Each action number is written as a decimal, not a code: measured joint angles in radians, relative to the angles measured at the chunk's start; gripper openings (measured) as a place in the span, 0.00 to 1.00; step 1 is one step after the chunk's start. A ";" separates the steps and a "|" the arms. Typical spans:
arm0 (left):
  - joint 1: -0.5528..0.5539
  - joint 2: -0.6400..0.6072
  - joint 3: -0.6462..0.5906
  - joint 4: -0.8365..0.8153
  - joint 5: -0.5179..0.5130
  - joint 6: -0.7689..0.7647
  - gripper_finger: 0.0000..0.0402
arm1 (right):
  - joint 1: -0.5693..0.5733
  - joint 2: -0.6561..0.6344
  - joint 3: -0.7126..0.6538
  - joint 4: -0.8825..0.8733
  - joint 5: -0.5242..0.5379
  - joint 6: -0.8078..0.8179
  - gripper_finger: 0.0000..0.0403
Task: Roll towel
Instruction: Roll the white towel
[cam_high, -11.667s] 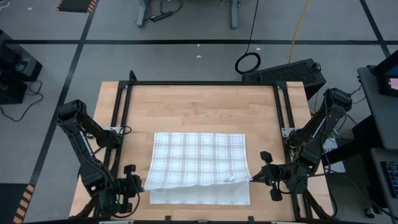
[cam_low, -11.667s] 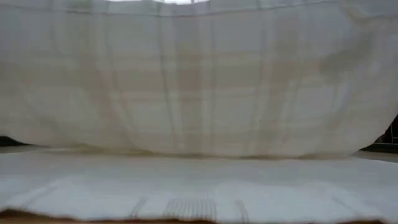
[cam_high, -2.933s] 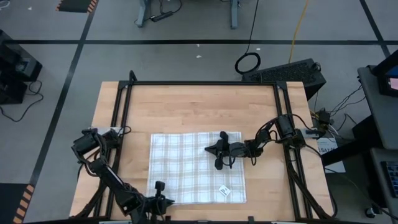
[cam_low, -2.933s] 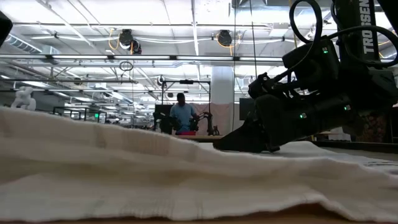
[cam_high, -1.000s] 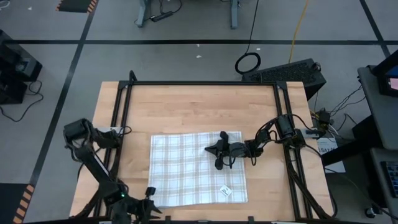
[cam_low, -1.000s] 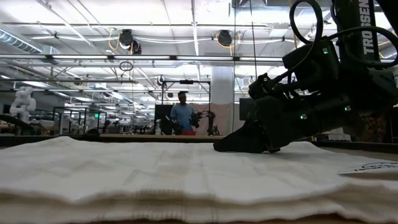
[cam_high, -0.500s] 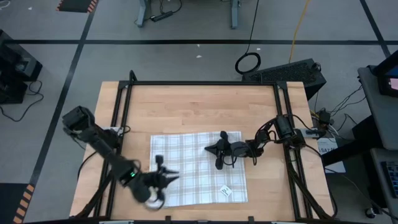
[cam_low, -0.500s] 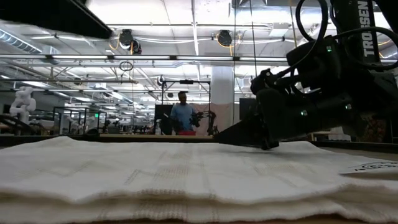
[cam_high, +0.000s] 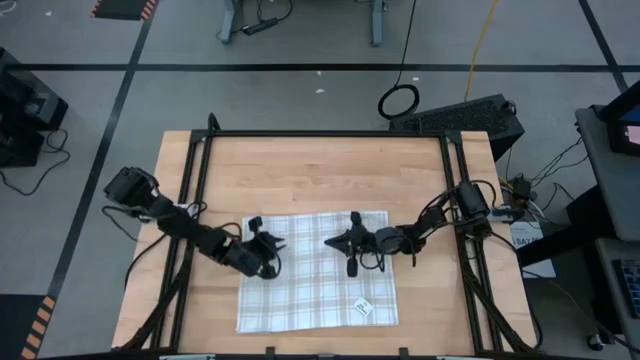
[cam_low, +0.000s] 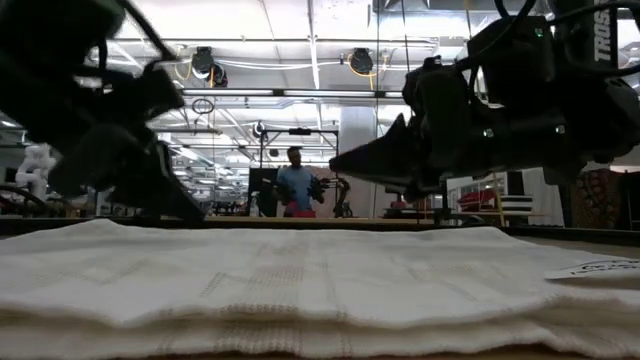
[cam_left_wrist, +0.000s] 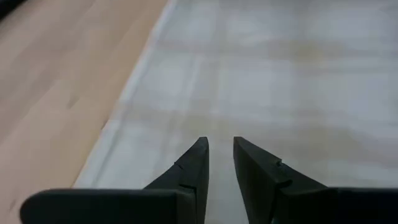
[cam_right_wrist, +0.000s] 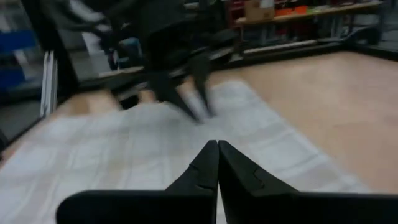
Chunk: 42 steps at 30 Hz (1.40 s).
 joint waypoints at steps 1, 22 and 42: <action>0.011 0.000 -0.016 0.001 0.001 -0.024 0.20 | 0.007 0.000 0.012 -0.035 -0.001 -0.001 0.00; 0.260 -0.010 -0.184 0.180 -0.063 0.099 0.20 | -0.089 0.019 0.081 -0.390 0.186 -0.105 0.00; 0.044 -0.180 -0.156 0.152 0.344 -0.123 0.20 | 0.010 -0.185 0.013 -0.491 -0.095 -0.028 0.00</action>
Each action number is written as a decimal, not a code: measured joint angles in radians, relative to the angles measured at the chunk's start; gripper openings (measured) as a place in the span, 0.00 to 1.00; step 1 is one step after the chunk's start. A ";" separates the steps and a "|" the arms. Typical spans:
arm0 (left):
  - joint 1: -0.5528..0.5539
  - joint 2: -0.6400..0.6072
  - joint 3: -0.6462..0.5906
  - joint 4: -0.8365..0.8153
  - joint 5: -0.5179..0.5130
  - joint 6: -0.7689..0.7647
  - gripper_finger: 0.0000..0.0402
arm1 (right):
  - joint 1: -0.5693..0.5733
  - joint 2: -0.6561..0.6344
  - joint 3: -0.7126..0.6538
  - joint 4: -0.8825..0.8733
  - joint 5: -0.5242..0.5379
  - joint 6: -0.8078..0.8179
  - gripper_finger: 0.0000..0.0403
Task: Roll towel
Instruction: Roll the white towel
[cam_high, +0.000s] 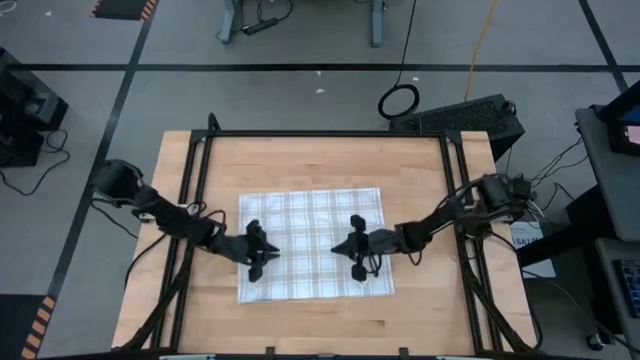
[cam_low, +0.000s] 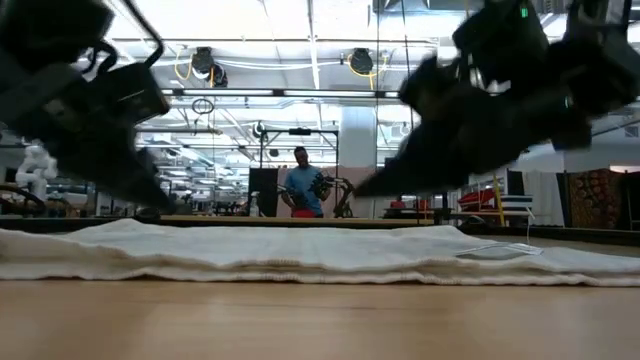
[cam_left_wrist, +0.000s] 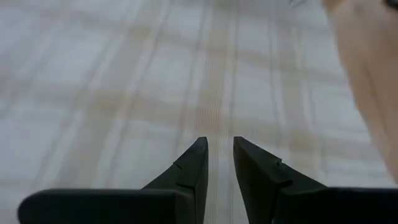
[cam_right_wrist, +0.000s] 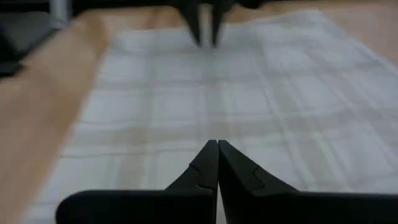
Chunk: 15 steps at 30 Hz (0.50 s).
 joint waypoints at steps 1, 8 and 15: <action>-0.010 0.007 -0.002 -0.016 -0.008 -0.026 0.20 | 0.003 0.036 -0.002 0.018 0.025 0.011 0.00; 0.001 0.058 -0.025 -0.120 -0.069 -0.110 0.20 | 0.005 0.248 0.002 0.243 0.074 0.129 0.00; 0.056 0.070 -0.031 -0.136 -0.094 -0.058 0.20 | 0.045 0.312 0.015 0.294 0.216 0.216 0.00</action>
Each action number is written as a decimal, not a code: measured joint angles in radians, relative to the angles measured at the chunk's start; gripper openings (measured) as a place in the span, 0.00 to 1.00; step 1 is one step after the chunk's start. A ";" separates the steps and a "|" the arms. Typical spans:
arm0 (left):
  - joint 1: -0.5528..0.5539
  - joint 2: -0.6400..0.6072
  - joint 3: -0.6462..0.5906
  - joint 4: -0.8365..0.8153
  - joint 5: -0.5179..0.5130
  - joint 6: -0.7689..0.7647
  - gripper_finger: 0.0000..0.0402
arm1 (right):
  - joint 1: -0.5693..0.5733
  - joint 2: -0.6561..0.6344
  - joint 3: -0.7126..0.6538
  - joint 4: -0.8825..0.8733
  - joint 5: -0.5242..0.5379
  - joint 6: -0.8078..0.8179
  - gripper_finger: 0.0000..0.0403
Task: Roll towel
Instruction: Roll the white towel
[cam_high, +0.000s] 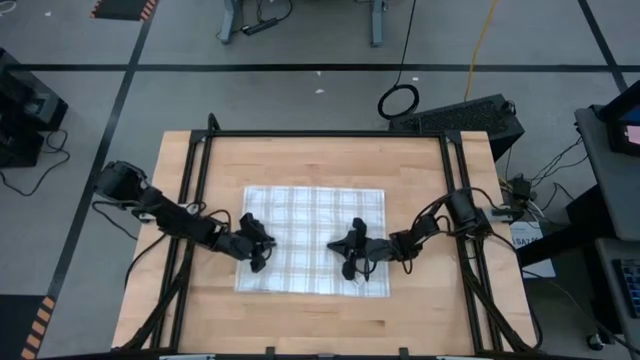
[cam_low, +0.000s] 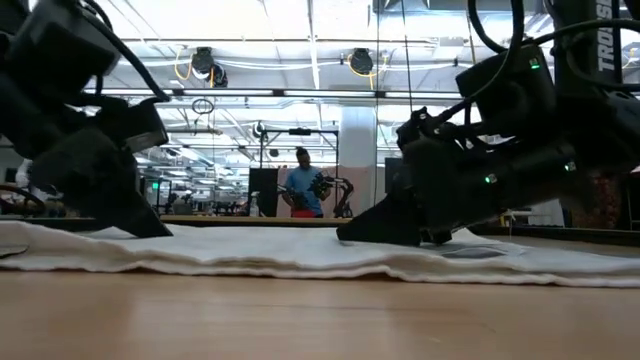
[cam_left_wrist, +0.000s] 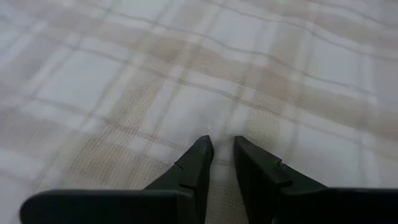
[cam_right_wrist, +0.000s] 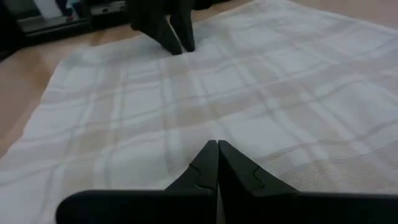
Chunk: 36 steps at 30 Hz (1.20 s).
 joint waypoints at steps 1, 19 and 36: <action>0.012 0.001 0.000 -0.001 -0.016 0.012 0.20 | 0.009 0.002 0.007 0.005 0.018 0.002 0.00; 0.076 -0.219 0.069 -0.064 0.102 0.216 0.20 | 0.013 -0.405 0.037 -0.411 0.117 -0.241 0.00; 0.118 -0.095 0.077 -0.290 0.137 -0.102 0.20 | -0.080 -0.150 0.041 -0.406 0.062 -0.029 0.00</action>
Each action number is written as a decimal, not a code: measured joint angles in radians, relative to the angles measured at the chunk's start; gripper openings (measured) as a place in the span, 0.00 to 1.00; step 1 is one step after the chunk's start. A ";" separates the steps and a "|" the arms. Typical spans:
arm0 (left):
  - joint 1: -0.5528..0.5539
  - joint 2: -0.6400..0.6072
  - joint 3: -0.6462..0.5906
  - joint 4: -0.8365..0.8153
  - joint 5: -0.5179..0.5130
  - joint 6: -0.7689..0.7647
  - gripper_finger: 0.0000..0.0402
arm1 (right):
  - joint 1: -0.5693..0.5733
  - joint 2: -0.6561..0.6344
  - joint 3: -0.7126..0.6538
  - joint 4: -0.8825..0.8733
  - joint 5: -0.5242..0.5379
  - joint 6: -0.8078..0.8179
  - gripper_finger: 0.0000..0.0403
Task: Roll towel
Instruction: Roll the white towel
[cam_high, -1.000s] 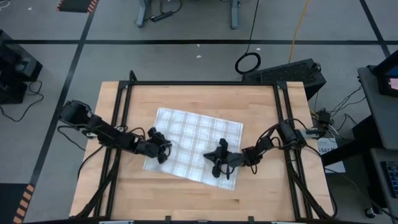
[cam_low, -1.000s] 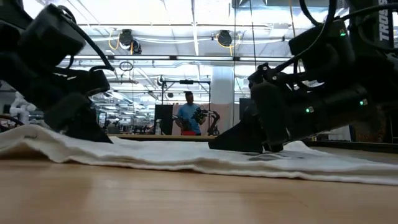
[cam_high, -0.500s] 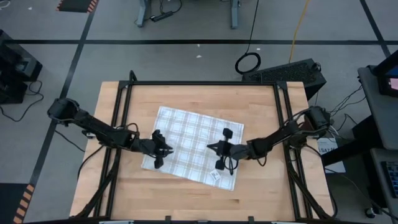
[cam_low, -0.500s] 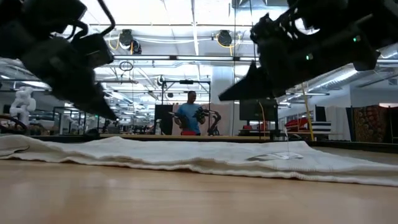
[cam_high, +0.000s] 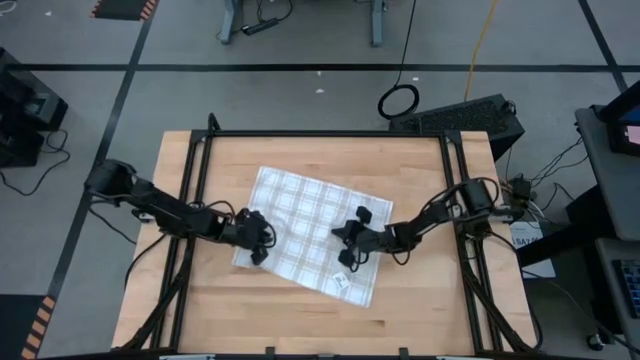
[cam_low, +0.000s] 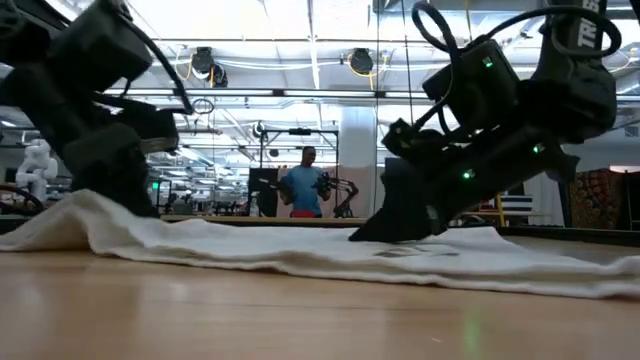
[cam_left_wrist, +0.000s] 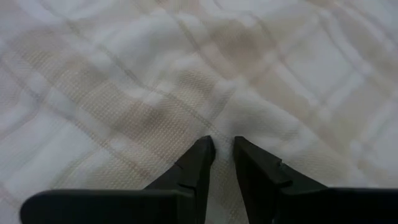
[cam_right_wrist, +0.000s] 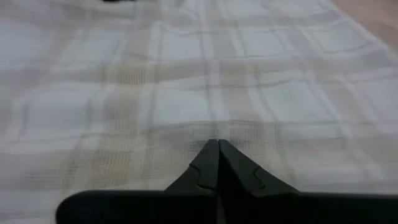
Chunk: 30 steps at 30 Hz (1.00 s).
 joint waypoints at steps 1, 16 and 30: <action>0.010 0.009 0.000 0.002 -0.001 0.000 0.20 | 0.009 0.014 0.001 0.017 0.001 0.031 0.00; 0.210 0.018 0.080 -0.056 -0.051 0.341 0.20 | 0.158 0.035 -0.002 0.055 0.126 0.267 0.00; 0.237 0.017 0.317 -0.374 0.157 0.535 0.20 | 0.103 -0.214 -0.004 -0.019 0.223 0.002 0.00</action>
